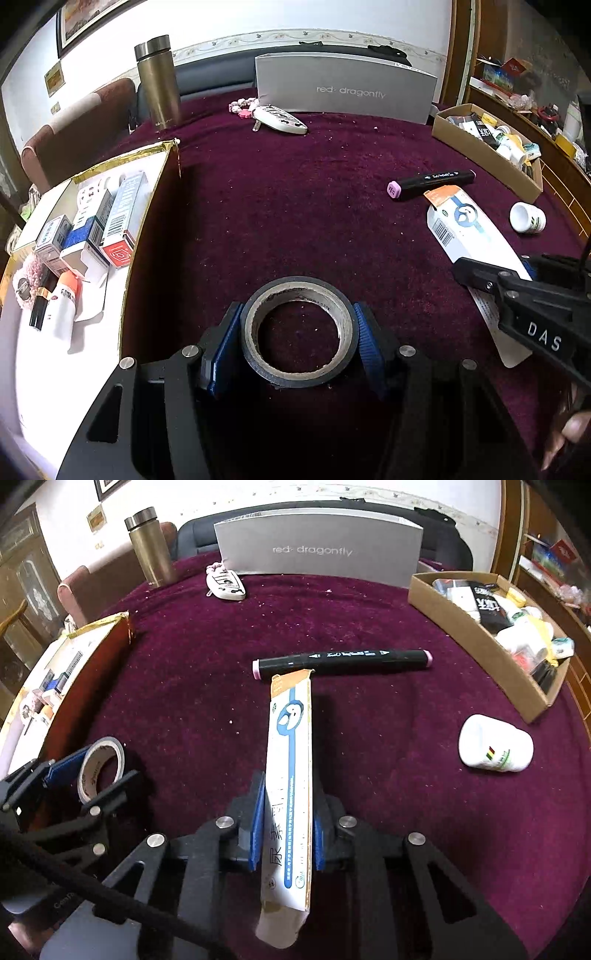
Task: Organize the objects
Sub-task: 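Grasp the white-blue ointment box with the right tool while the left tool holds the tape, then lift the tape roll and ointment box and carry both toward the tray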
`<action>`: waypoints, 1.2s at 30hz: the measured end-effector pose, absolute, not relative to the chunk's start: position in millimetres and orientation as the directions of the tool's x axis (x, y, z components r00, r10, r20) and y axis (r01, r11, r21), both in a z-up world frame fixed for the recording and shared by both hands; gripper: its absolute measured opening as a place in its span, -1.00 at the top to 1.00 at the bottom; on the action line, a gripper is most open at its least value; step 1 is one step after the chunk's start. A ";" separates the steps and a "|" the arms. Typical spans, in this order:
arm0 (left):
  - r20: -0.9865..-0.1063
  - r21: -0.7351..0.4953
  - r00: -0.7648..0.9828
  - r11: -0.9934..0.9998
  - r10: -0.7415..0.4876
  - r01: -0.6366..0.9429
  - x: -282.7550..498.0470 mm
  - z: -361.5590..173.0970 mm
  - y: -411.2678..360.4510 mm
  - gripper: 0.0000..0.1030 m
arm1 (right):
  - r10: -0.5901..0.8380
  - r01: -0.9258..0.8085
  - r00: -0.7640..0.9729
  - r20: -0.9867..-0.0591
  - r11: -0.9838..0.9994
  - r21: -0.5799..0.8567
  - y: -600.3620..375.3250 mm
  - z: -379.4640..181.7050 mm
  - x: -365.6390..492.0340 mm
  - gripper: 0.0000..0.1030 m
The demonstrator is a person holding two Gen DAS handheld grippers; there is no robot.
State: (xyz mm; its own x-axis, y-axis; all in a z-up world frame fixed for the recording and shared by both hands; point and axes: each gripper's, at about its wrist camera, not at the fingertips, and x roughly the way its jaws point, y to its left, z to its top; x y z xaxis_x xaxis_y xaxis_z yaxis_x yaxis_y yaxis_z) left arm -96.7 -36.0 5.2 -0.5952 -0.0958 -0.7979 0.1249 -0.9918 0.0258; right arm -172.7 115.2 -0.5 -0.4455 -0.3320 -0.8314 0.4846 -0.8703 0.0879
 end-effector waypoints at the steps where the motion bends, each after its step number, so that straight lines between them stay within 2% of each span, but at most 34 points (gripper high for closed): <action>1: -0.798 0.027 -0.595 -0.992 -0.096 0.125 -97.1 5.1 -35.9 -0.04 | -0.328 0.479 -0.455 -0.828 -0.874 0.083 115.9 -1.2 -172.1 0.65; 4: -0.798 0.032 -0.595 -0.992 -0.100 0.124 -97.2 4.8 -35.0 -0.05 | -0.305 0.493 -0.487 -0.818 -0.870 0.031 111.5 -0.8 -167.6 0.65; 11: -0.796 0.044 -0.595 -0.991 -0.109 0.123 -97.5 4.2 -34.0 -0.05 | -0.383 0.489 -0.466 -0.797 -0.863 0.129 114.4 -0.5 -172.1 0.63; 16: -0.797 0.059 -0.591 -0.990 -0.125 0.131 -98.7 3.7 -32.9 -0.14 | -0.423 0.518 -0.451 -0.786 -0.841 0.156 112.3 -1.9 -173.0 0.43; 20: -0.796 0.053 -0.594 -0.990 -0.120 0.128 -98.4 3.6 -33.5 -0.11 | -0.402 0.521 -0.451 -0.796 -0.843 0.131 107.6 -2.6 -172.6 0.43; 21: -0.794 0.044 -0.598 -0.992 -0.106 0.118 -97.8 3.9 -33.2 -0.03 | -0.386 0.523 -0.458 -0.800 -0.845 0.108 105.5 -2.5 -170.8 0.46; 23: -0.788 0.058 -0.605 -0.992 -0.113 0.111 -96.4 4.6 -30.0 -0.02 | -0.352 0.518 -0.477 -0.805 -0.853 0.066 102.2 -2.4 -168.2 0.57; 36: -0.749 0.076 -0.651 -0.992 -0.120 0.096 -92.4 12.3 -24.1 -0.02 | -0.428 0.521 -0.498 -0.754 -0.843 0.135 108.2 9.7 -164.9 0.58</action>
